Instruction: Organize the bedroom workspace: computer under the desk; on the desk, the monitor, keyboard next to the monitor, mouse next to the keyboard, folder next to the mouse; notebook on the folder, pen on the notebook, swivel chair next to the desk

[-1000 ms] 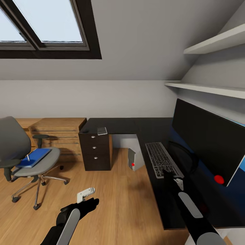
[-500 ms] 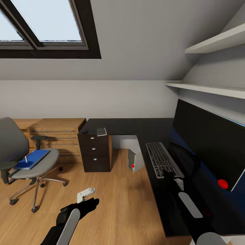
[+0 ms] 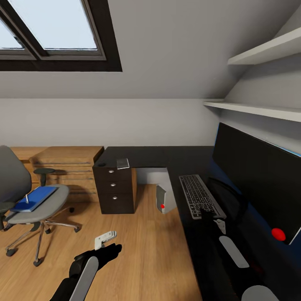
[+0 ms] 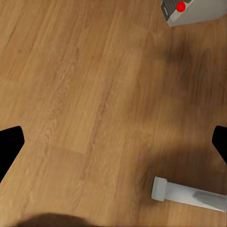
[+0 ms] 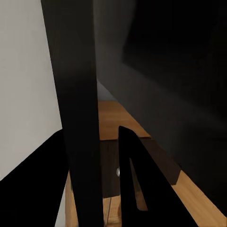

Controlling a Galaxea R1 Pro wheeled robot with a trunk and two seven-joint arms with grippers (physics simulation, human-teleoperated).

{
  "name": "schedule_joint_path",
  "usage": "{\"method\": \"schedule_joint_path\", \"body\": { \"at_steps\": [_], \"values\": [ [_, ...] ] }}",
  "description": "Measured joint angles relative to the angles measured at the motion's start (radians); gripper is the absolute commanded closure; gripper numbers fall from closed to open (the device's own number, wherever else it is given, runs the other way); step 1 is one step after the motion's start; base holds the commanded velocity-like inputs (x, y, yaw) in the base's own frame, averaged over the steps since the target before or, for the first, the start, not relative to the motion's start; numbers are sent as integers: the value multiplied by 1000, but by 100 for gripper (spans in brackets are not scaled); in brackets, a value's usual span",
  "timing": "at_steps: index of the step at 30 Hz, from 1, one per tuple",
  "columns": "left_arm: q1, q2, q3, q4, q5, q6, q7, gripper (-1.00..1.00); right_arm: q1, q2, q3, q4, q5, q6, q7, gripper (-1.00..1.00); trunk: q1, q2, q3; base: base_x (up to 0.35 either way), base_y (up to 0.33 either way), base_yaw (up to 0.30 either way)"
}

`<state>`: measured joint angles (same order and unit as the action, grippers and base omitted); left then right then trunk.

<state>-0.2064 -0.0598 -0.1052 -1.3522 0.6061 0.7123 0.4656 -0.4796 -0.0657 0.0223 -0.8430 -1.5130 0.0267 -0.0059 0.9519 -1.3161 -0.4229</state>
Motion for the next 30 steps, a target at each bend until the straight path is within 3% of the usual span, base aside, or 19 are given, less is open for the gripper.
{"method": "schedule_joint_path", "body": {
  "at_steps": [24, 26, 30],
  "values": [
    [0, 0, 0, 2, 1, 1, 0, -100, 0, 14, 0, 0, -1, -2, -1, 100, 0, 0, 0, 38, -39, 0],
    [0, 0, 0, 2, 1, 1, 0, -100, 0, 34, 0, 0, -1, -5, 0, 100, 0, 0, 0, 0, 0, 0],
    [0, 0, 0, 2, 1, 1, -1, -100, 0, 38, -1, 0, -3, -13, 0, 100, 0, 0, 0, 0, 0, 0]
  ]
}}
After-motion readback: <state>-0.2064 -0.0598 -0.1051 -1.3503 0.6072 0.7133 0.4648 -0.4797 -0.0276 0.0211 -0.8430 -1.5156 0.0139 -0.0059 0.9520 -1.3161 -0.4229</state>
